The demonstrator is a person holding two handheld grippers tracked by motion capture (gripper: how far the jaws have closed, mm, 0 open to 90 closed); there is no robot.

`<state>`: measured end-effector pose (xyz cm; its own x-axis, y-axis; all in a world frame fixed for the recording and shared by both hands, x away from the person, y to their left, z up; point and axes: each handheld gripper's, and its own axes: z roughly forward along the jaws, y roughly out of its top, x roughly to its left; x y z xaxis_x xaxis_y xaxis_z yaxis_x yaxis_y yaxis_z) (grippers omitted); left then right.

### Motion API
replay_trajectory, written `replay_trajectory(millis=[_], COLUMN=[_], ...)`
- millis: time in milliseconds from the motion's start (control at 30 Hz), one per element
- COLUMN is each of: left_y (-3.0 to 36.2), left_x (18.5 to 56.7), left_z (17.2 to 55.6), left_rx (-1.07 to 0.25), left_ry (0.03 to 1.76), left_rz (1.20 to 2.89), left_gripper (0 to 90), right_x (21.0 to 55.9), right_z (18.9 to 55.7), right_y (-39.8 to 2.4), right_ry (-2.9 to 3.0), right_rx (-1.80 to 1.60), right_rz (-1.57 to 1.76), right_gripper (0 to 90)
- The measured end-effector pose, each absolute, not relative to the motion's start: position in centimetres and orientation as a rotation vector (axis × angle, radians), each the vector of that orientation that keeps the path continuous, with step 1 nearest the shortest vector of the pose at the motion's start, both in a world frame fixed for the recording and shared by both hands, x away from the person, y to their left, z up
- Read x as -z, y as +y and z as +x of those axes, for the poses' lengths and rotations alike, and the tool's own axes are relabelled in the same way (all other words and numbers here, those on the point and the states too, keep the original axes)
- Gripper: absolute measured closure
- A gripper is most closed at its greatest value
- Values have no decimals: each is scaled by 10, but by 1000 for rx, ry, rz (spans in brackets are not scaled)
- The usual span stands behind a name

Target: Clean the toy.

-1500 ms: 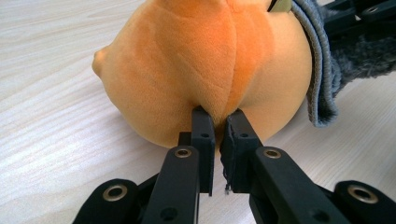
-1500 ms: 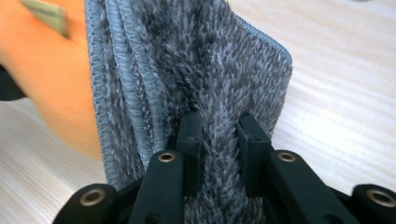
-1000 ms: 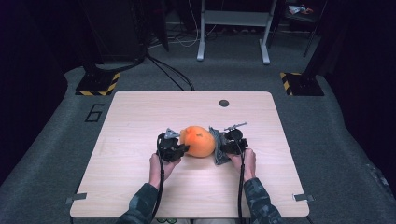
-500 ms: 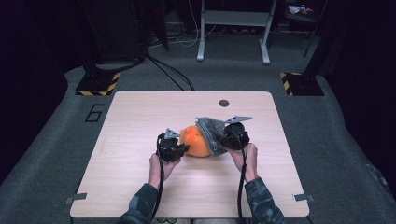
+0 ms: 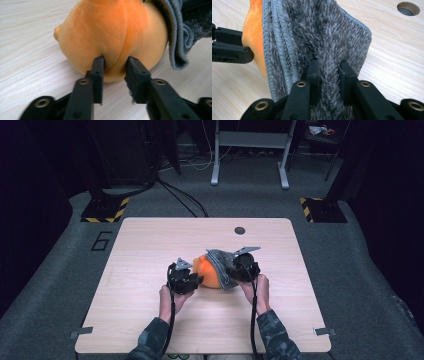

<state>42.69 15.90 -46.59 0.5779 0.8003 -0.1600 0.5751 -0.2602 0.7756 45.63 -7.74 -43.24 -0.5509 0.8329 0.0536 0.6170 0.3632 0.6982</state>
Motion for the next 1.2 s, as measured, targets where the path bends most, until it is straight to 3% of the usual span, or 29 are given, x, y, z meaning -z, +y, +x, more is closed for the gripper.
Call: replay_trajectory(millis=[300, 433, 567, 633, 667, 800, 1200], left_y=[158, 152, 145, 143, 142, 143, 148], left_x=[478, 476, 475, 476, 476, 478, 465], left_z=[430, 430, 430, 429, 430, 431, 428], left_rx=[-402, -473, -519, -529, -527, -507, -335], left_ry=[1120, 1093, 1053, 1037, 1034, 1043, 1067], left_rz=[2030, 2081, 2110, 2124, 2125, 2117, 2049], left_gripper=[482, 464, 526, 645, 645, 807, 850], right_x=[433, 433, 434, 434, 434, 434, 424], right_z=[462, 462, 463, 463, 463, 463, 455], right_y=[-79, -80, -80, -81, -81, -83, -95], right_ry=[2315, 2309, 2307, 2307, 2308, 2297, 2224], right_rx=[-974, -972, -983, -980, -985, -1002, -1062], right_rz=[1291, 1304, 1310, 1310, 1312, 1315, 1332], right_gripper=[744, 744, 744, 744, 744, 743, 743])
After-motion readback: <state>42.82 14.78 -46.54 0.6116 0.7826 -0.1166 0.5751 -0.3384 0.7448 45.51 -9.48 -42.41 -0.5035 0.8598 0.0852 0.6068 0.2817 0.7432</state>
